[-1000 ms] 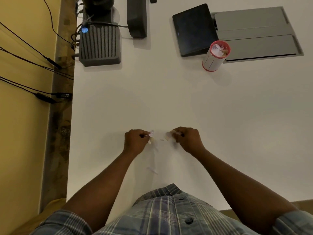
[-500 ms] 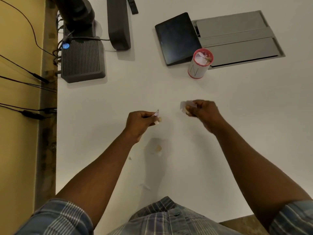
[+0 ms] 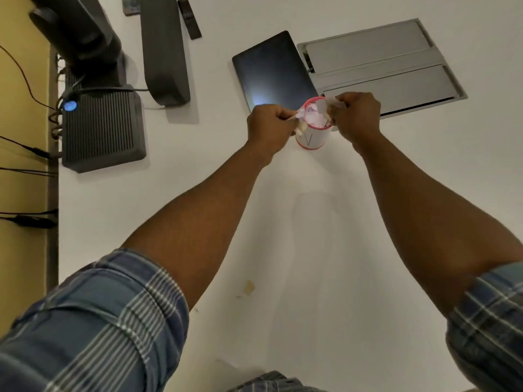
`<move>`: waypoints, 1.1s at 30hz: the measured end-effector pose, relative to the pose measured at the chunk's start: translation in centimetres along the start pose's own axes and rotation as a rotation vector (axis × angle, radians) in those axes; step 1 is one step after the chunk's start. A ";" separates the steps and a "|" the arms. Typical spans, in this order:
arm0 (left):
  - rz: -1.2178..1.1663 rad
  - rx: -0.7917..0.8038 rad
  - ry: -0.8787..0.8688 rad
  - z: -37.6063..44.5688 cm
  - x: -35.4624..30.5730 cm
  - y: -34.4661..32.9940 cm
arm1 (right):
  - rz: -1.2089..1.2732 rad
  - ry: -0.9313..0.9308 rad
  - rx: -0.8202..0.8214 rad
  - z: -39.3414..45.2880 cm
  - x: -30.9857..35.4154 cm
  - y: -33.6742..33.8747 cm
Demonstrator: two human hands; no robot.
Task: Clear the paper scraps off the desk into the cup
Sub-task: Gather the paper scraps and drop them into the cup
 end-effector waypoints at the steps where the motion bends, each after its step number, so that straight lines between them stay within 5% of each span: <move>1: 0.025 -0.013 -0.015 0.7 -0.5 -0.5 | -0.035 0.025 -0.005 0.6 0.1 -0.2; 5: 0.052 -0.071 -0.030 2.7 -0.7 -1.4 | -0.322 0.256 0.076 1.4 1.1 -2.3; 16: 0.131 -0.148 -0.027 4.3 0.8 -1.5 | -0.842 0.159 0.422 3.0 1.0 -8.1; 23: 0.129 -0.155 -0.074 4.6 -0.3 -1.4 | -0.796 0.284 0.631 2.7 1.8 -7.9; 28: 0.174 -0.166 -0.133 5.3 -1.4 -2.0 | -0.754 0.517 0.465 1.8 4.0 -4.0; 33: 0.399 -0.039 -0.364 5.0 -3.4 -5.0 | -0.412 0.255 0.175 0.9 2.0 1.2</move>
Point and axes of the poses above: each hand's wrist, its own z-axis towards the middle knuckle, its own y-axis out of the back of the hand, x = y × z, the point moved 8 cm from there along z, towards the middle knuckle, and after that the axes turned 5 degrees about -x, right-handed, at the moved point
